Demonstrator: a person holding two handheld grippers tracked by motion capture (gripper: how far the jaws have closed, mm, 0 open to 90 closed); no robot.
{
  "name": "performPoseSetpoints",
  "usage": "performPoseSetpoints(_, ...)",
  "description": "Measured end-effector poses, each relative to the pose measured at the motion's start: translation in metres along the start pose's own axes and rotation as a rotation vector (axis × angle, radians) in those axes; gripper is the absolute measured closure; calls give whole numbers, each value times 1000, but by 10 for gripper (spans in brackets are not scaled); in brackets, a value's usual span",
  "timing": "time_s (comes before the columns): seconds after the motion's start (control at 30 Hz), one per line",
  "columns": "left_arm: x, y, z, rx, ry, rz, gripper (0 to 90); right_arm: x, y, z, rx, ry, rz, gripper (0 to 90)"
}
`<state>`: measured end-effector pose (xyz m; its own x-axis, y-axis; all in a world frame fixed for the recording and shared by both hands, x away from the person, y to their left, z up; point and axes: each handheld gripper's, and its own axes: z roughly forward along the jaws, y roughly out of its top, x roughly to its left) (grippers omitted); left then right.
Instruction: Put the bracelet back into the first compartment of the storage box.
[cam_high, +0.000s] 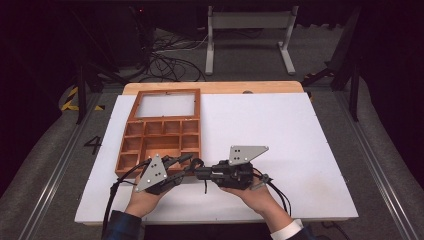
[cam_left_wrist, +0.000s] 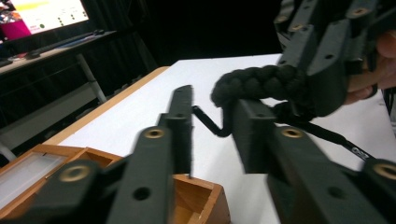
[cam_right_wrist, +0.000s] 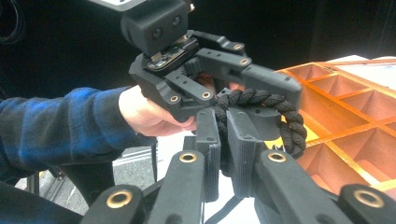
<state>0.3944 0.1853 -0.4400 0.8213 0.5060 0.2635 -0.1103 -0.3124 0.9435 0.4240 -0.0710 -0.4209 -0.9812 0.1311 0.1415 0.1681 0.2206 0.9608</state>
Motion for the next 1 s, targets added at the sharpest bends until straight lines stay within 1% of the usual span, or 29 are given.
performPoseSetpoints(0.03,-1,0,0,0,4,-1,820,0,0,0,-2,-2,2,845)
performPoseSetpoints(0.27,0,1,0,17,13,8,843,-2,-1,0,-8,-8,15,838)
performPoseSetpoints(0.4,0,1,0,21,9,5,849,-2,-1,0,-9,-7,16,838)
performPoseSetpoints(0.5,0,1,0,23,10,-4,851,-2,-1,-1,-13,-10,16,831)
performPoseSetpoints(0.57,1,0,-1,27,11,-10,851,-2,-1,-1,-16,-15,21,815)
performPoseSetpoints(0.63,1,0,-1,29,11,-9,851,-3,-1,-1,-18,-22,26,763)
performPoseSetpoints(0.7,1,0,-1,29,14,-10,852,-4,-1,-1,-21,-23,37,736)
performPoseSetpoints(0.9,3,-1,-2,33,27,-29,851,-4,-1,-3,-36,-33,30,695)
performPoseSetpoints(1.0,5,0,-2,37,37,-33,851,-5,-1,-5,-41,-45,29,650)
